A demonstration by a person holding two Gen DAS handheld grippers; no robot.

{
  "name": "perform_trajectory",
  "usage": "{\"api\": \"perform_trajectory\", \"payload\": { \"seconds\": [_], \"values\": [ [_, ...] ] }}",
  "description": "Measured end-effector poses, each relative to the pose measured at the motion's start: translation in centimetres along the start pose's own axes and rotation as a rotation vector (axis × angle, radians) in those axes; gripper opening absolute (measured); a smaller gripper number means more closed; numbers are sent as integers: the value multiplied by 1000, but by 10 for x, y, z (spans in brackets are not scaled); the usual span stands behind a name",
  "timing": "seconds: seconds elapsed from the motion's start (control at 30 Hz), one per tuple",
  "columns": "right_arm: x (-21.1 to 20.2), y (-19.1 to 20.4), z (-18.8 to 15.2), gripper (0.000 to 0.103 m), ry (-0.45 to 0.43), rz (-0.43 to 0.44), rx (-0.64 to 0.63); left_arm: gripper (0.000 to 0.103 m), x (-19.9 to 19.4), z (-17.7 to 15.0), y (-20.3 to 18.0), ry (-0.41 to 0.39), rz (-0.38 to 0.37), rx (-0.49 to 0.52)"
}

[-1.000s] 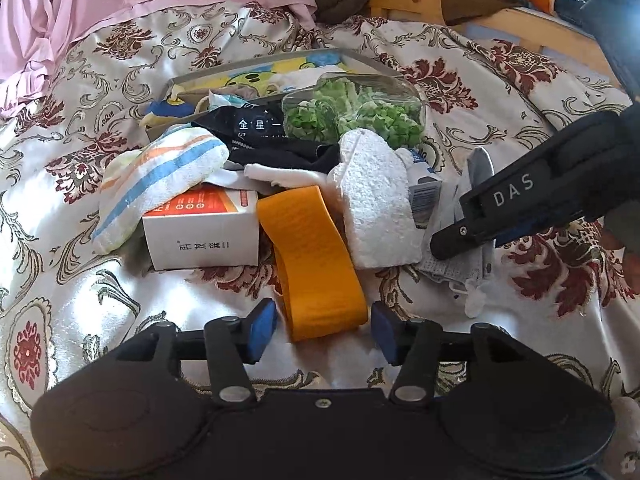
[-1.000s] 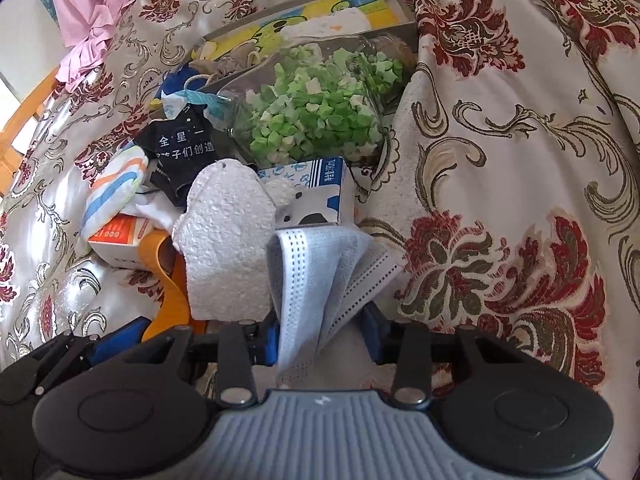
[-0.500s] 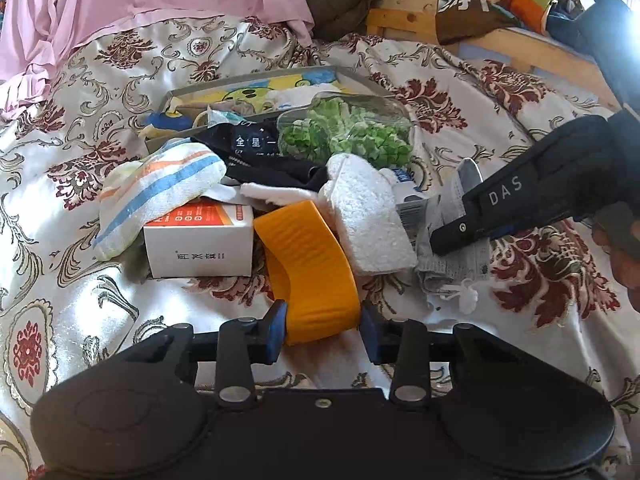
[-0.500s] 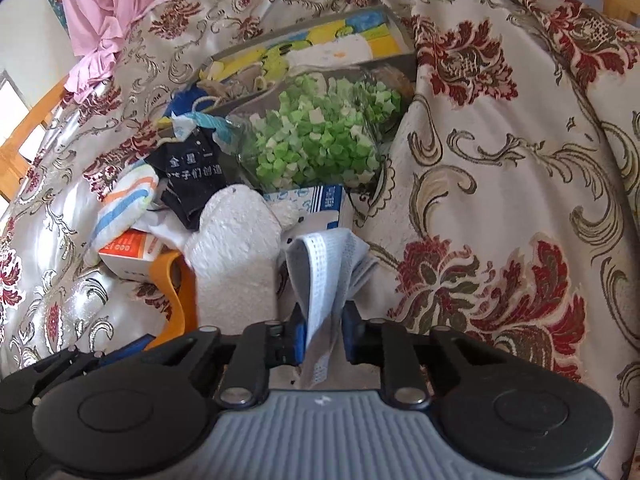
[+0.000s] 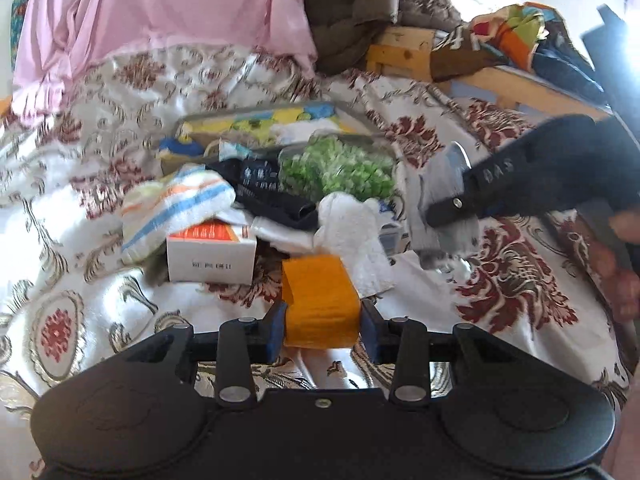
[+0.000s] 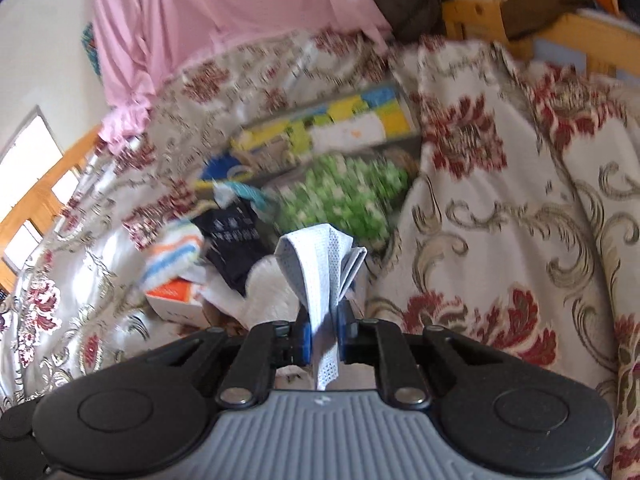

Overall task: Organize soft objects
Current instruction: 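Carry the orange piece and mask to the cartoon tray and open both tools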

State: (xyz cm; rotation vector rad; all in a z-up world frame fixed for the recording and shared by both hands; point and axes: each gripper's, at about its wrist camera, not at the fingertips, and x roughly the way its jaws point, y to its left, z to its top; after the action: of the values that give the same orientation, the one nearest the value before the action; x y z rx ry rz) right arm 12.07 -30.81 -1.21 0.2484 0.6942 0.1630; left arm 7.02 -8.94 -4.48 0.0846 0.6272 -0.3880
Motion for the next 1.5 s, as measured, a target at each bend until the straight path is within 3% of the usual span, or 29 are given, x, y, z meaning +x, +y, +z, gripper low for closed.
{"api": "perform_trajectory", "payload": {
  "seconds": [0.4, 0.7, 0.87, 1.13, 1.3, 1.5],
  "values": [
    [-29, 21, 5, 13, -190, 74, -86, 41, -42, 19, 14, -116, -41, -105],
    [-29, 17, 10, 14, -237, 79, -60, 41, -49, 68, 44, -183, -27, -172],
    [-15, 18, 38, 14, -283, 91, -77, 41, -34, 100, 55, -223, -28, -155],
    [66, 10, 118, 14, -347, 120, -11, 41, 32, 173, 78, -272, -28, -153],
    [134, -14, 155, 14, -283, 129, 83, 41, 101, 210, 98, -270, -3, -154],
    [194, -38, 169, 14, -214, 139, 155, 41, 187, 239, 118, -257, 3, -146]
  ]
}}
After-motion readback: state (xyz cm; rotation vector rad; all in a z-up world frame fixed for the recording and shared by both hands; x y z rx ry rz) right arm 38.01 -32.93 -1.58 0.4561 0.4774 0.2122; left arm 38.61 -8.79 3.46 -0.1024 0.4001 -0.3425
